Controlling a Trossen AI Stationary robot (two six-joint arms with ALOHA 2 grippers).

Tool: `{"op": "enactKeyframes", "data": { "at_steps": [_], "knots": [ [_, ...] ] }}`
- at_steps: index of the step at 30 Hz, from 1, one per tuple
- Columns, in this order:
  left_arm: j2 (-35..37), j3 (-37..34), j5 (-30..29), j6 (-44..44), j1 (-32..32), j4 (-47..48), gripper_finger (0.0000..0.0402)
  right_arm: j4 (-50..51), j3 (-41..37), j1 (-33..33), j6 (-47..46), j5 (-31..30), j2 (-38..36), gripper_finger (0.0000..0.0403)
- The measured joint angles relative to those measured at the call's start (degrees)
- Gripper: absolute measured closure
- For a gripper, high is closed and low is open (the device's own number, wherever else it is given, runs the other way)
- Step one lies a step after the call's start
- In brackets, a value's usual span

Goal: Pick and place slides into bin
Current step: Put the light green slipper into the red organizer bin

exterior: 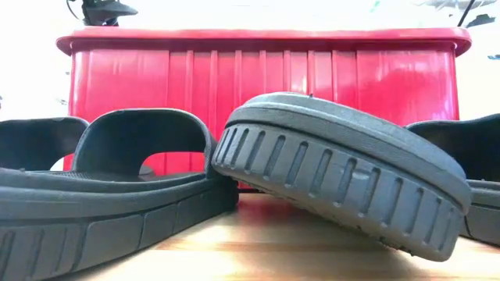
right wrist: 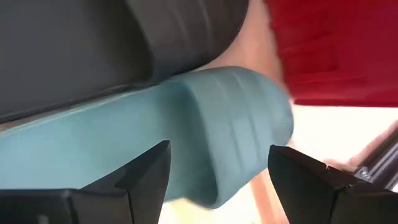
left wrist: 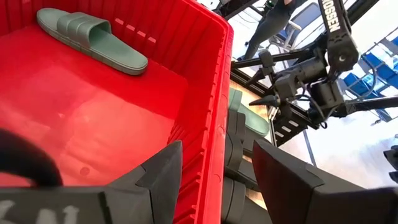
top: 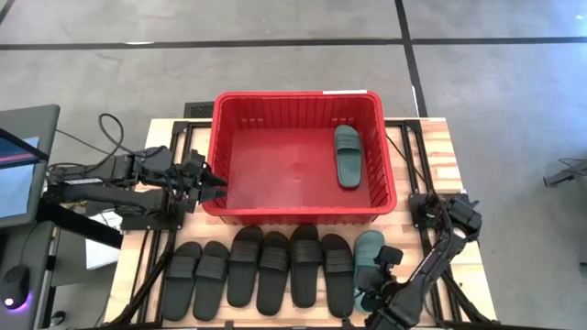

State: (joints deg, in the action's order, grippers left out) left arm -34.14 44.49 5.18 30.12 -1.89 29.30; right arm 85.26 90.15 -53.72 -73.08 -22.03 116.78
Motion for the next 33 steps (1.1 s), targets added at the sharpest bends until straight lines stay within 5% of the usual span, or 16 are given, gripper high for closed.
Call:
{"op": "enactKeyframes", "data": {
  "at_steps": [15, 25, 33],
  "knots": [
    [0.0, 0.0, -1.5, -0.4, 0.0, 0.0, 0.0219, 0.4, -3.9, 2.7, -3.8, 1.3, 4.5, 0.0167],
    [0.0, 0.0, -1.6, 0.0, 0.0, 0.0, 0.0219, -3.2, -6.1, 3.2, -2.9, 1.1, 4.4, 0.0248],
    [0.0, 0.0, -2.7, 0.5, 0.0, 0.0, 0.0219, -1.3, -6.2, 3.3, -3.8, 0.9, 4.3, 0.0390]
  ]
}}
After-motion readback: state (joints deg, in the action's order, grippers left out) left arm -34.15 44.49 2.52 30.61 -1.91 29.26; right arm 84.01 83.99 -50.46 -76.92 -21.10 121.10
